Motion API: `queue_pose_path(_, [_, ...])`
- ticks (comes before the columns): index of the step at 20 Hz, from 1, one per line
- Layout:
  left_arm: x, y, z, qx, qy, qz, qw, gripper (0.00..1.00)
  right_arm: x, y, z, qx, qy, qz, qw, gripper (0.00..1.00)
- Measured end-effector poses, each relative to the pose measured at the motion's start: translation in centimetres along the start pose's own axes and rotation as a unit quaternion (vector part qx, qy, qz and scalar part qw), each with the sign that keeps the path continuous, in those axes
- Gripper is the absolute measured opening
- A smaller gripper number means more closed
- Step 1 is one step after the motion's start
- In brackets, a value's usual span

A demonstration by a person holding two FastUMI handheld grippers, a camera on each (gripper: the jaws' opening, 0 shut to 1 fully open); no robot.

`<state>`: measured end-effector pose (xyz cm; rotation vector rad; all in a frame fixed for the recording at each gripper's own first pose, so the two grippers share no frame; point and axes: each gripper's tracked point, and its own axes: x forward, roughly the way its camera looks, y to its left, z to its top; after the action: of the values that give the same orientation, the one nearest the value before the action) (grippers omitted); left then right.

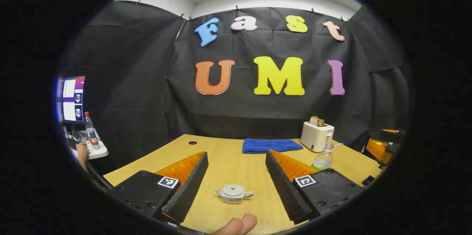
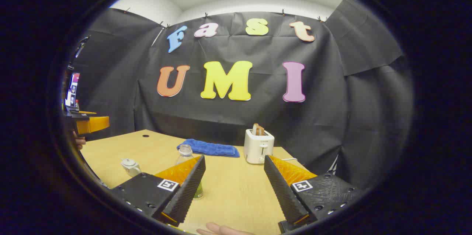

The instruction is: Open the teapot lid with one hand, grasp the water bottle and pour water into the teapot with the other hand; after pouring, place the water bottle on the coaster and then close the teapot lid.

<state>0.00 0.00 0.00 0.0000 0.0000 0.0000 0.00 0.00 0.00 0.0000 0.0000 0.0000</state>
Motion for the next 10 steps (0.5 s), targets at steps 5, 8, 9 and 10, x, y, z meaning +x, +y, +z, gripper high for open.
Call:
queue_pose_path(5, [0.0,0.5,0.3,0.017,-0.014,0.018,1.000,0.98,0.4,-0.5,-0.3,0.000,0.002,-0.003,1.000,0.95])
queue_pose_path(8, [0.6,0.2,0.0,0.021,-0.017,0.013,1.000,0.98,0.6,-0.9,-0.4,0.005,0.004,-0.007,1.000,0.96])
queue_pose_path(9, [0.8,0.0,-0.2,0.019,-0.014,0.011,1.000,0.98,0.6,-0.9,-0.5,0.004,0.006,-0.006,1.000,0.96])
queue_pose_path(10, [1.0,0.0,-0.4,0.018,-0.011,0.010,1.000,0.98,0.6,-1.0,-0.4,0.003,0.004,-0.008,1.000,0.95])
